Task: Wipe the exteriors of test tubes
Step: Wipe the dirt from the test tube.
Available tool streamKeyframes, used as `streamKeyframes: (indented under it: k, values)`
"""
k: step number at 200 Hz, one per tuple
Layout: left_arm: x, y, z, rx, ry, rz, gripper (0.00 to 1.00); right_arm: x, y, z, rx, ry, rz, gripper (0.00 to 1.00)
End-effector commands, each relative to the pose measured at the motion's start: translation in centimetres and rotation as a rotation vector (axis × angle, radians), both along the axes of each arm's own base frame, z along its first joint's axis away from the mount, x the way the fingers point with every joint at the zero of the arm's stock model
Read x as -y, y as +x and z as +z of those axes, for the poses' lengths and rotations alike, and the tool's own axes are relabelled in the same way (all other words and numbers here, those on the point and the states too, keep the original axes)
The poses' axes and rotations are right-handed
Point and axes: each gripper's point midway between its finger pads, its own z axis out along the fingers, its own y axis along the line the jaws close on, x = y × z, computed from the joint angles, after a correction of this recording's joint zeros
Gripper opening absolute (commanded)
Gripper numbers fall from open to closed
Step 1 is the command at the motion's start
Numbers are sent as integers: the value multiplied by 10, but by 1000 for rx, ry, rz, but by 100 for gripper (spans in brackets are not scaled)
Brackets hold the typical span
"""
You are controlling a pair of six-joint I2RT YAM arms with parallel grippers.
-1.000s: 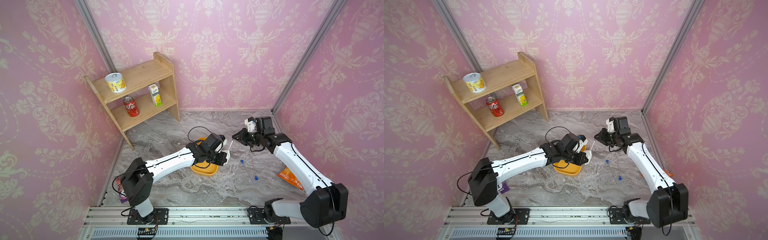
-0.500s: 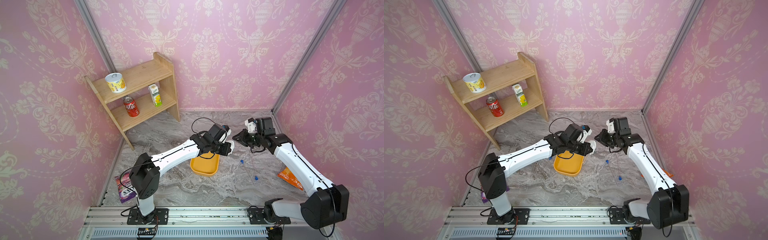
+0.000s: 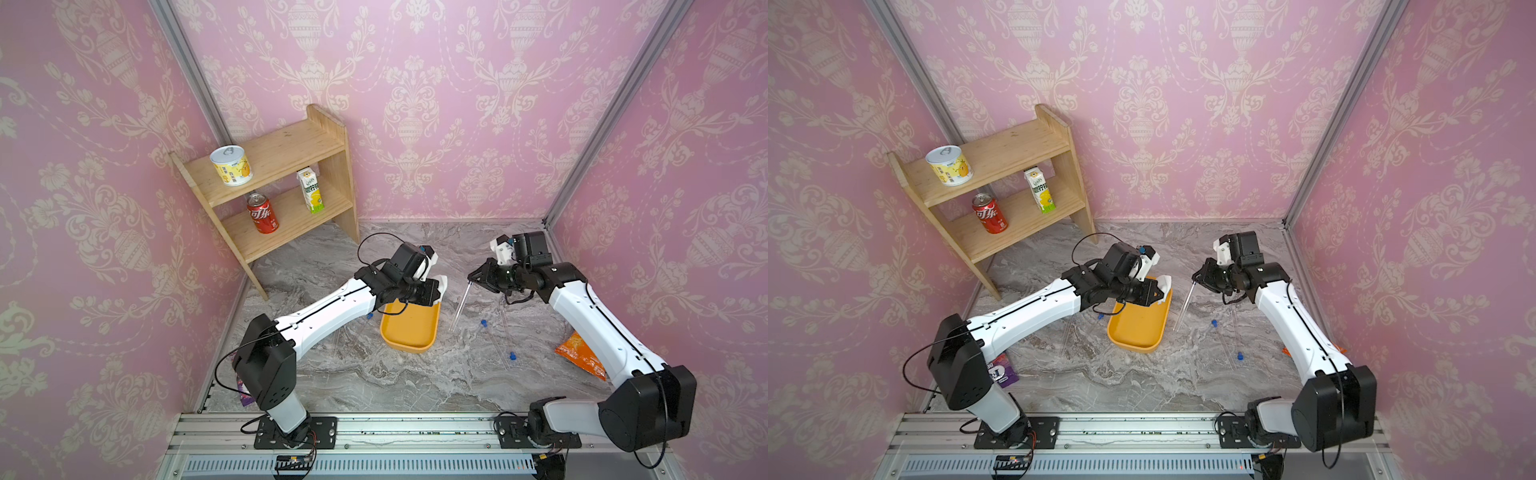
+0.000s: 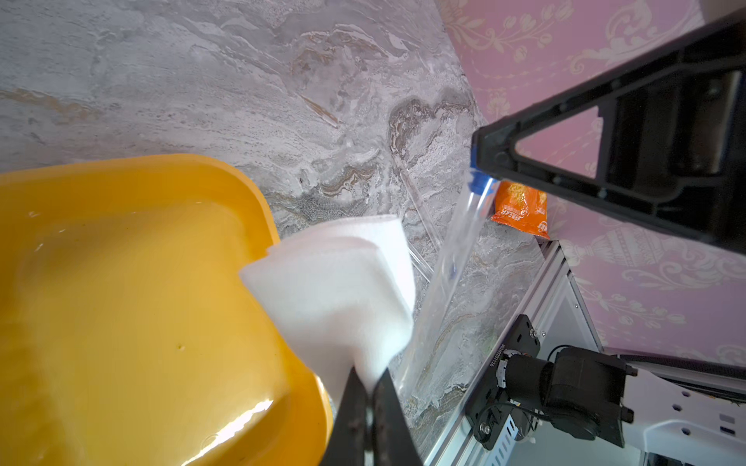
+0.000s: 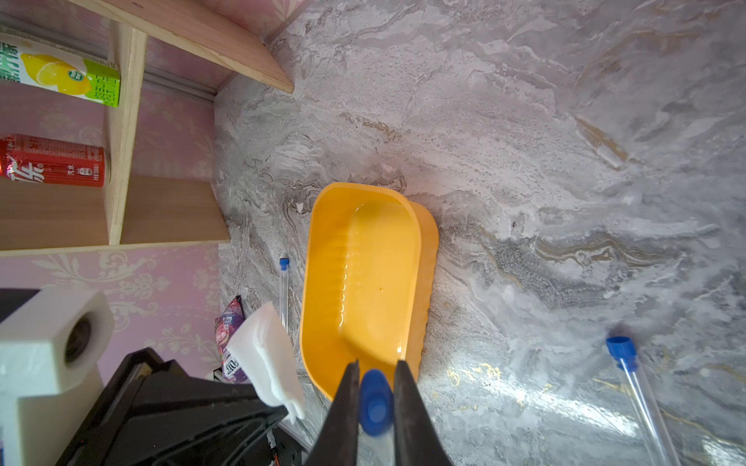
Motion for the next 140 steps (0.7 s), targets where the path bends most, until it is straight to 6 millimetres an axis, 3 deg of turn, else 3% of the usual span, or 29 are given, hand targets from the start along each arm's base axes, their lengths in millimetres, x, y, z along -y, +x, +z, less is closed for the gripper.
streamKeyframes:
  k: [1,43,140]
  values:
    - [-6,-9,3,-39,-77,-65,5,-5,-4,18,47,0,82,9]
    - [2,-7,10,-112,-265,-125,5,-21,-7,31,81,92,159,9]
    - [8,1,-3,-141,-255,-99,5,-51,-2,20,79,111,243,9]
